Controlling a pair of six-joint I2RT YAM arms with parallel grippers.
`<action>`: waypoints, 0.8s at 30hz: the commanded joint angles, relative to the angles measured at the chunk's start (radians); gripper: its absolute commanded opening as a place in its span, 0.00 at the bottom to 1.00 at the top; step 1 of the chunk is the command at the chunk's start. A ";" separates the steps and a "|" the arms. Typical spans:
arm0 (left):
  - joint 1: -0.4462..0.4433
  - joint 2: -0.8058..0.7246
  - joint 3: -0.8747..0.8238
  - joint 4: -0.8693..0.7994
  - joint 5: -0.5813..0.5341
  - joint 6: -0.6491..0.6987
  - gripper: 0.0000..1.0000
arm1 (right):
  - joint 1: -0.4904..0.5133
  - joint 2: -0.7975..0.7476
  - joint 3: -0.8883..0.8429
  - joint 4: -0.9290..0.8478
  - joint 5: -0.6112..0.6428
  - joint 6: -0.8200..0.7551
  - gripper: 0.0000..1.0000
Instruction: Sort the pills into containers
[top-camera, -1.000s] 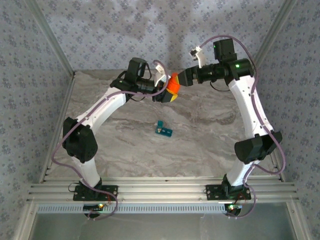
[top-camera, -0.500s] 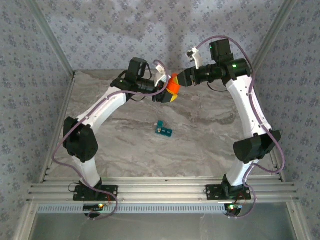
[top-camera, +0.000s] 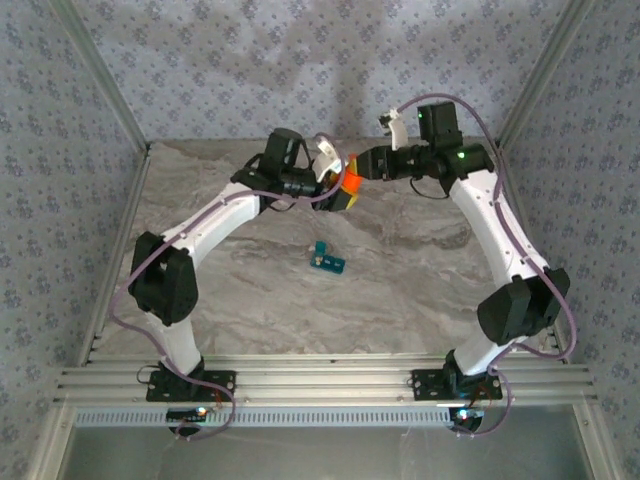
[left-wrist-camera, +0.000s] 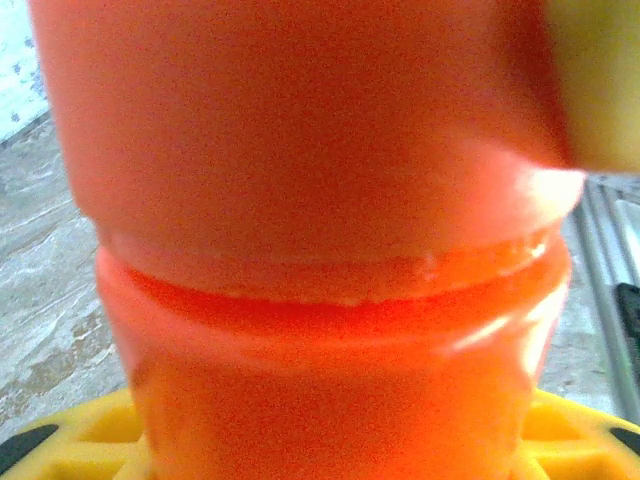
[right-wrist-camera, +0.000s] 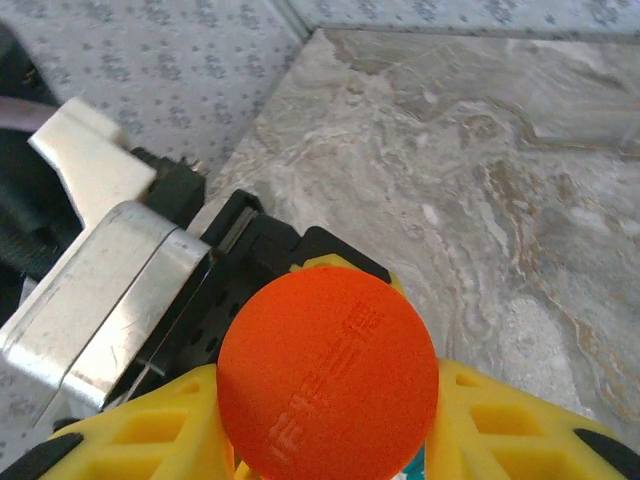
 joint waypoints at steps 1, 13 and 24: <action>-0.037 -0.094 -0.007 0.288 -0.038 -0.048 0.00 | 0.025 -0.005 -0.076 0.068 0.050 0.144 0.37; -0.034 -0.074 0.009 0.266 -0.034 -0.039 0.00 | -0.001 0.003 -0.032 0.038 0.016 0.138 0.51; 0.011 -0.048 0.050 0.191 0.035 -0.034 0.00 | -0.170 -0.109 -0.001 -0.036 -0.243 0.016 0.90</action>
